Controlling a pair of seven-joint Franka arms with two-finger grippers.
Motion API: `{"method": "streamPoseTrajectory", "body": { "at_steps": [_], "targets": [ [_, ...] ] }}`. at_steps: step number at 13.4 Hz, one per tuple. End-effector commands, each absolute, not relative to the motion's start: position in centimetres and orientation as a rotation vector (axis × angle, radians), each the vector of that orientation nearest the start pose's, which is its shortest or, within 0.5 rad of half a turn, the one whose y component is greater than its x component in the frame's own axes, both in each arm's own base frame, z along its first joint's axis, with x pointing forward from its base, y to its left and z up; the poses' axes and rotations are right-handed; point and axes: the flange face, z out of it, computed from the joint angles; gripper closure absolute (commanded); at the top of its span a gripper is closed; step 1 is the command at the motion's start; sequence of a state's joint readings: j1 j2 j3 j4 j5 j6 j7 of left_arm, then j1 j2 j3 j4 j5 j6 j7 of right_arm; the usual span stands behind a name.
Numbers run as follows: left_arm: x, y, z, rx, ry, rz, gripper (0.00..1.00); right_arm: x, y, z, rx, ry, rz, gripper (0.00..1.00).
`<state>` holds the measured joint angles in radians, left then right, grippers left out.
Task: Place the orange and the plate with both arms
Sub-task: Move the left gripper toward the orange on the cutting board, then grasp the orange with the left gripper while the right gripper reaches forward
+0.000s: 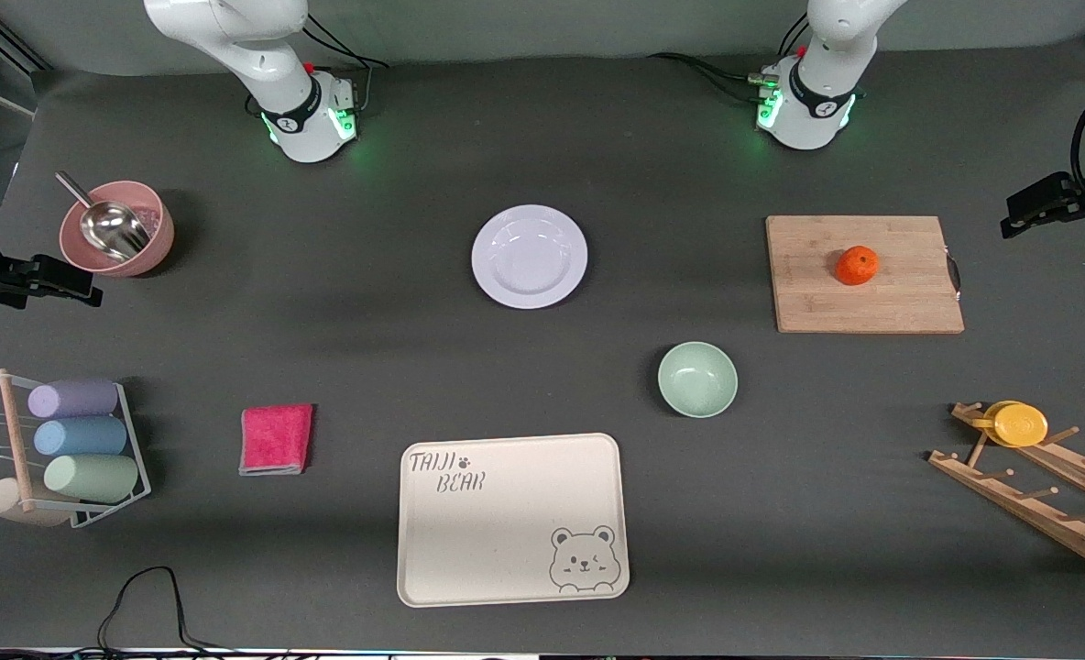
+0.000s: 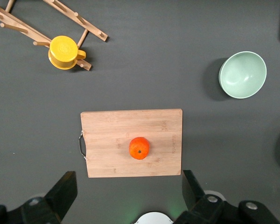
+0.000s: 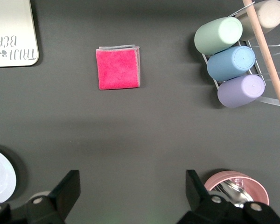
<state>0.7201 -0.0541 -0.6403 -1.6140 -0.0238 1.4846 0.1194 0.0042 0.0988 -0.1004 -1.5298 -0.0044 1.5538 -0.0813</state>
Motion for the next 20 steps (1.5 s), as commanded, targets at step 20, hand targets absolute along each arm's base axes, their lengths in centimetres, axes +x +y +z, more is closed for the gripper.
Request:
{"method": "streamPoseTrajectory", "body": {
  "at_steps": [20],
  "targets": [
    [36.8, 5.0, 29.6, -3.115, 0.034, 0.169, 0.0, 50.8, 0.1, 60.0, -3.114, 0.125, 0.084, 0.0]
  ]
}}
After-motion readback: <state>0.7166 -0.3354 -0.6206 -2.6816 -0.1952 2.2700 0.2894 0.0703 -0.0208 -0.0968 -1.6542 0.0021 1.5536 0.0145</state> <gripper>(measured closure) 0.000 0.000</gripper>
